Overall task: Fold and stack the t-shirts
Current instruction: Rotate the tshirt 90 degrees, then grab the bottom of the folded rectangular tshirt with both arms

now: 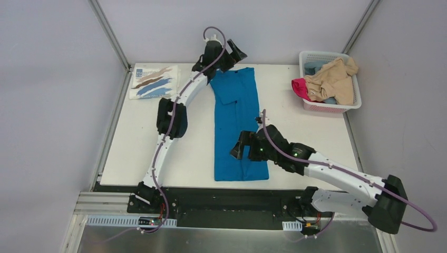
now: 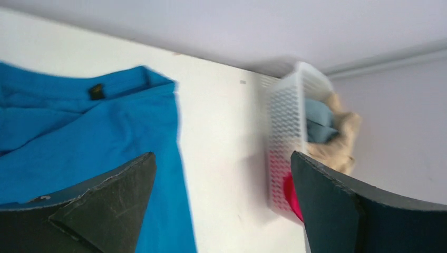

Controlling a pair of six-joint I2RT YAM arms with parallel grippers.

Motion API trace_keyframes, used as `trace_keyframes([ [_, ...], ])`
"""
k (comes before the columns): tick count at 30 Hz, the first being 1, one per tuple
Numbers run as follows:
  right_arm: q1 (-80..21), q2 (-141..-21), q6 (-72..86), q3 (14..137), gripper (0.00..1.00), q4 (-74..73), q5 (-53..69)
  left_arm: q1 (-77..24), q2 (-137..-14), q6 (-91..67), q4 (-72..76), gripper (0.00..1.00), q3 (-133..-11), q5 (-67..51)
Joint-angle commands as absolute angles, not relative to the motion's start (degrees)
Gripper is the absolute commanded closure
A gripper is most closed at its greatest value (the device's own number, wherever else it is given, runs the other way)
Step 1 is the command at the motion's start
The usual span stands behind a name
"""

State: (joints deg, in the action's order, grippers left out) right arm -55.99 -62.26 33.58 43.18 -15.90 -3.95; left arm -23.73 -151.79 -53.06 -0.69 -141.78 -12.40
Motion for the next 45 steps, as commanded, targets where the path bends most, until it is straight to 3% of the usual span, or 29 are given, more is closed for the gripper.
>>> trace_keyframes([
  [1, -55.7, -56.0, 35.2, 43.8, 0.00, -18.9, -12.2, -24.2, -131.4, -42.6, -3.9, 0.01, -138.4, -20.5],
  [5, -52.1, -53.9, 36.8, 45.0, 0.01, -29.7, -14.4, -24.8, -112.8, -37.9, -6.9, 0.01, -111.7, -23.1],
  [10, -43.6, -52.2, 37.2, 42.7, 0.01, -36.3, -11.0, -30.6, -90.7, -34.4, -10.9, 0.01, -78.4, -10.2],
  [12, -40.6, -50.6, 36.5, 40.9, 0.01, -37.1, -9.3, -33.3, -85.1, -36.6, -12.5, 0.01, -68.2, -6.8],
  [18, -37.5, -49.6, 34.3, 36.2, 0.01, -39.2, 1.0, -37.9, -72.5, -43.1, -13.4, 0.01, -46.8, -12.9],
  [24, -36.9, -49.4, 37.8, 31.3, 0.02, -34.8, 6.8, -42.7, -65.9, -49.9, -14.3, 0.04, -34.4, -14.8],
  [33, -34.8, -50.0, 43.4, 26.0, 0.17, -31.7, 7.0, -45.2, -73.6, -53.4, -7.4, 0.42, -31.8, -17.8],
  [41, -34.0, -49.9, 44.0, 23.6, 0.34, -31.5, 6.6, -45.9, -78.4, -55.2, -6.5, 0.69, -31.0, -19.9],
  [45, -33.7, -50.2, 44.2, 22.9, 0.40, -31.4, 6.4, -46.2, -78.4, -56.2, -6.5, 0.76, -30.3, -20.7],
])
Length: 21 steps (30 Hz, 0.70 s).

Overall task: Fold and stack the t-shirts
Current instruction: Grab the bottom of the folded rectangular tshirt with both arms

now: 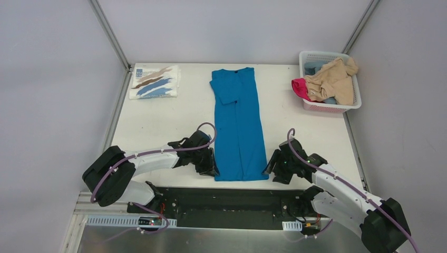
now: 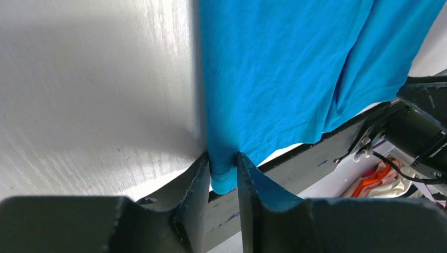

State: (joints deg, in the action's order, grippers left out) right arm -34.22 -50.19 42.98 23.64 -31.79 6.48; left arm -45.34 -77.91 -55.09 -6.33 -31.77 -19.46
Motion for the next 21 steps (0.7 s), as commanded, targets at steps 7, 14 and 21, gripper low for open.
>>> trace_keyframes([
  [7, -33.4, -50.6, 44.0, 21.7, 0.49, -29.6, 7.1, -46.3, -78.8, -57.3, -6.5, 0.82, -29.6, -20.2],
  [14, -33.3, -51.3, 43.6, 20.5, 0.85, -25.6, 11.6, -46.4, -79.0, -57.7, -6.5, 1.00, -30.1, -21.0],
  [21, -33.3, -48.7, 42.6, 19.3, 1.00, -22.9, 18.2, -46.7, -75.3, -58.3, -6.5, 1.00, -29.6, -23.3],
])
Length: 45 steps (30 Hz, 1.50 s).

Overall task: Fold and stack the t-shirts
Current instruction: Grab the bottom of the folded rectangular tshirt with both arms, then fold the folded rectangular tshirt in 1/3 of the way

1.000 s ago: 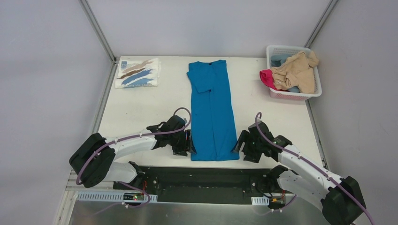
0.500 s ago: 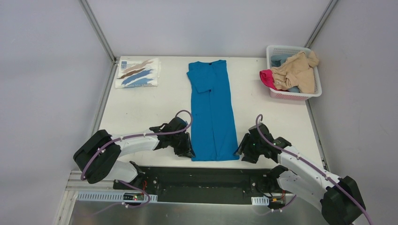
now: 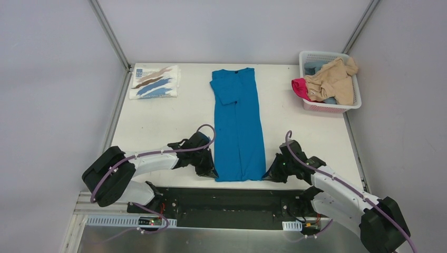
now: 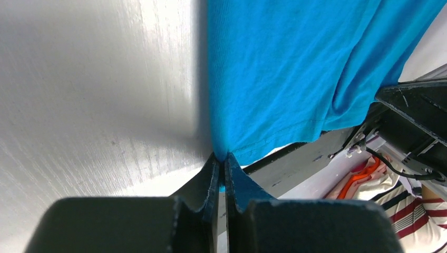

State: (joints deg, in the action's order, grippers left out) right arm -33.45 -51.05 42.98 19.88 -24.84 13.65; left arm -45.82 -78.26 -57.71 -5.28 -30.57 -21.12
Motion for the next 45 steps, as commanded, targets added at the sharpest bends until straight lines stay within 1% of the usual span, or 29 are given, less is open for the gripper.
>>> trace_keyframes([
  [1, -33.3, -47.7, 42.8, 19.3, 1.00, -23.0, 18.2, -46.7, -74.9, -58.5, -6.5, 1.00, -29.7, -23.3],
  [5, -33.3, -45.4, 42.4, 20.9, 1.00, -23.4, 16.7, -46.6, -74.8, -57.4, -6.3, 1.00, -31.7, -22.8],
  [10, -33.2, -46.9, 41.0, 24.5, 1.00, -22.8, 14.1, -45.5, -77.1, -53.2, -6.2, 1.00, -37.2, -23.5],
  [18, -32.3, -53.0, 39.0, 32.8, 1.00, -16.6, 8.0, -37.6, -80.1, -47.8, -7.3, 1.00, -45.6, -24.3],
  [22, -31.1, -57.5, 38.6, 36.2, 1.00, -11.3, 6.6, -34.4, -81.5, -46.0, -7.4, 1.00, -49.2, -22.4],
  [27, -28.4, -64.8, 36.6, 42.2, 1.00, -7.3, 3.6, -30.9, -86.4, -44.8, -7.3, 1.00, -55.2, -20.6],
  [29, -27.0, -67.7, 38.1, 44.9, 1.00, -6.2, 1.9, -29.7, -88.6, -44.4, -7.3, 1.00, -58.0, -20.3],
  [31, -26.7, -71.0, 37.0, 47.1, 1.00, -3.1, 3.2, -28.8, -90.6, -43.9, -7.2, 1.00, -60.4, -20.2],
  [34, -25.9, -75.7, 35.3, 52.5, 1.00, -4.1, 3.0, -27.4, -92.5, -42.9, -7.3, 1.00, -63.4, -18.9],
  [45, -22.8, -86.1, 33.2, 59.9, 1.00, -0.3, 2.2, -23.0, -103.2, -40.4, -7.3, 1.00, -75.1, -19.0],
])
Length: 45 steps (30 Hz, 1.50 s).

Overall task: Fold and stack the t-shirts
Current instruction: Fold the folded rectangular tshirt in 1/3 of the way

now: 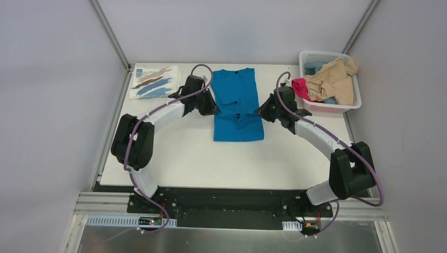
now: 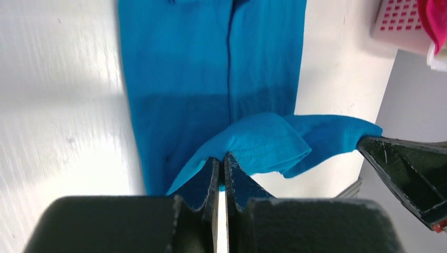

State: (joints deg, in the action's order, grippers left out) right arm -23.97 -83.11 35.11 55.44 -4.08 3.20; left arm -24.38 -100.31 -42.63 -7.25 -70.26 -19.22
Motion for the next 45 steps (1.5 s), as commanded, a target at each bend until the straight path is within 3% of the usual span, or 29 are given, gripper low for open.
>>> trace_keyframes([
  [1, -22.4, -87.2, 33.0, 60.8, 1.00, -0.4, 2.5, -22.7, -104.2, -40.2, -7.3, 1.00, -76.1, -19.3],
  [31, -17.2, -105.1, 32.7, 69.4, 1.00, 4.3, 3.3, -18.4, -120.8, -38.8, -9.9, 1.00, -88.9, -20.8],
  [34, -16.8, -106.6, 33.1, 70.2, 0.98, 4.7, 3.5, -18.2, -121.7, -38.9, -10.2, 0.88, -89.9, -21.0],
  [35, -16.6, -107.1, 33.3, 70.7, 0.94, 4.8, 3.6, -18.1, -121.8, -38.9, -10.3, 0.85, -90.3, -20.9],
  [39, -15.8, -108.3, 33.7, 72.5, 0.73, 4.1, 4.9, -17.6, -121.6, -38.8, -10.8, 0.55, -91.9, -20.3],
  [41, -15.7, -107.7, 33.4, 73.4, 0.58, 3.0, 5.3, -17.4, -120.6, -38.5, -10.9, 0.43, -92.0, -20.3],
  [43, -15.6, -106.3, 32.9, 73.5, 0.34, 1.7, 4.8, -17.4, -119.2, -38.4, -11.1, 0.30, -91.3, -20.1],
  [44, -15.6, -105.3, 32.9, 73.2, 0.17, 1.0, 4.2, -17.4, -118.1, -38.3, -11.1, 0.18, -90.5, -19.6],
  [45, -15.7, -104.3, 32.9, 72.4, 0.06, 0.5, 3.7, -17.4, -117.0, -38.3, -11.1, 0.08, -89.4, -19.3],
])
